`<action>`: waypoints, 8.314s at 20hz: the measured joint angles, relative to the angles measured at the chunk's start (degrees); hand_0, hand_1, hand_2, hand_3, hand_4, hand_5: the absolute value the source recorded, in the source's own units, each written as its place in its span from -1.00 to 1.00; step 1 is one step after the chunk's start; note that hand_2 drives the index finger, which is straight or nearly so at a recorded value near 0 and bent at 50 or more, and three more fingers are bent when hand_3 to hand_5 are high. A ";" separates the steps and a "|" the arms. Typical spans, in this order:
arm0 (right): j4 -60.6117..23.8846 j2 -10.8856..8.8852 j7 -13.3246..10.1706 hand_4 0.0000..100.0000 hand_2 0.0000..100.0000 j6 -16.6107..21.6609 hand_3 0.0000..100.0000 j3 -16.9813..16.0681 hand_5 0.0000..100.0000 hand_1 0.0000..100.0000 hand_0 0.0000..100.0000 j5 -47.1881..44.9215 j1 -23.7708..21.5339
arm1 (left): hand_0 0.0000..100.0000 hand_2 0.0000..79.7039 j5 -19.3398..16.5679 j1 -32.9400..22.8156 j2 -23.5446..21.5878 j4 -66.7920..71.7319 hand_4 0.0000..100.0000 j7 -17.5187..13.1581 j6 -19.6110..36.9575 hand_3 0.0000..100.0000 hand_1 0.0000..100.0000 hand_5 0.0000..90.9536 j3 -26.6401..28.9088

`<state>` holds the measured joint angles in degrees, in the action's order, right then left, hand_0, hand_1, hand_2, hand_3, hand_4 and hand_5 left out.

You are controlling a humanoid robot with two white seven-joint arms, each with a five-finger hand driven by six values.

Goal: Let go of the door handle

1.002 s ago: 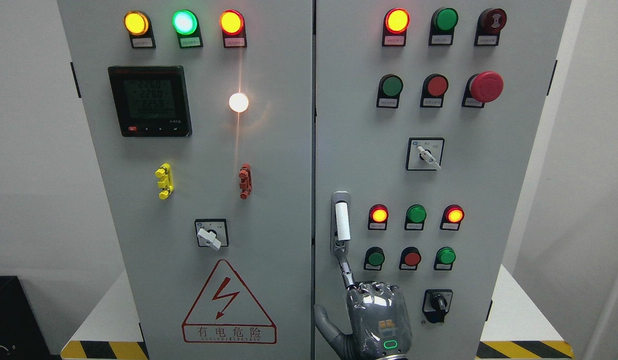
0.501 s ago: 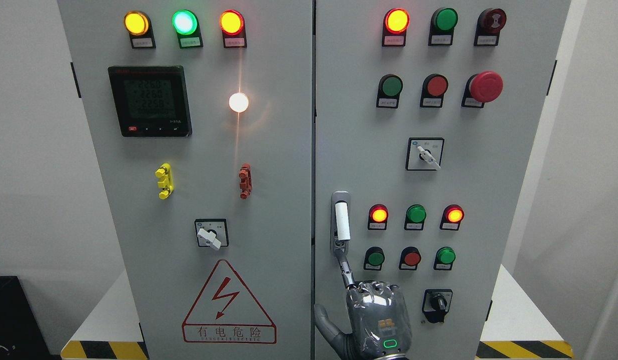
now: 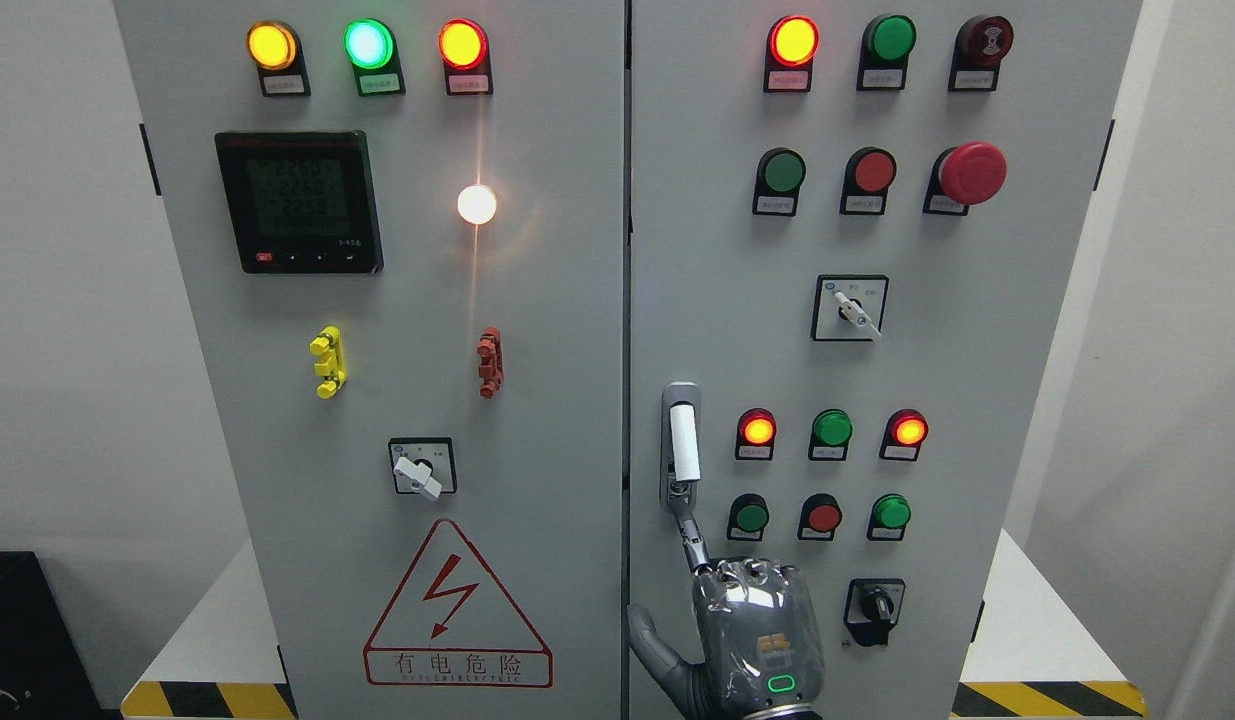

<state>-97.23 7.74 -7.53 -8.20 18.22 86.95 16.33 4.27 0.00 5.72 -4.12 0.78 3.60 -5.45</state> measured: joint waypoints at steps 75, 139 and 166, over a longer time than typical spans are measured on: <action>-5.41 -0.05 6.33 1.00 0.87 -0.96 1.00 -3.49 1.00 -0.68 -0.47 -0.94 8.47 | -0.76 -1.00 0.02 0.00 0.00 -0.01 -1.00 0.00 0.00 -1.00 0.11 -1.00 0.00; -2.22 0.03 6.16 1.00 0.89 -3.35 1.00 -3.53 1.00 -0.30 -0.13 -0.82 11.80 | -0.76 -1.00 0.00 0.00 0.00 0.00 -1.00 0.00 -0.01 -1.00 0.11 -1.00 0.00; -2.80 0.00 5.44 1.00 0.90 -4.71 1.00 -3.86 1.00 -0.29 0.00 -0.90 11.53 | -0.76 -1.00 0.01 0.00 0.00 -0.01 -1.00 0.00 -0.01 -1.00 0.11 -1.00 0.00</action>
<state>-100.03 7.73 -2.09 -12.90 14.36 86.05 27.86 4.28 0.00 5.72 -4.12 0.78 3.60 -5.45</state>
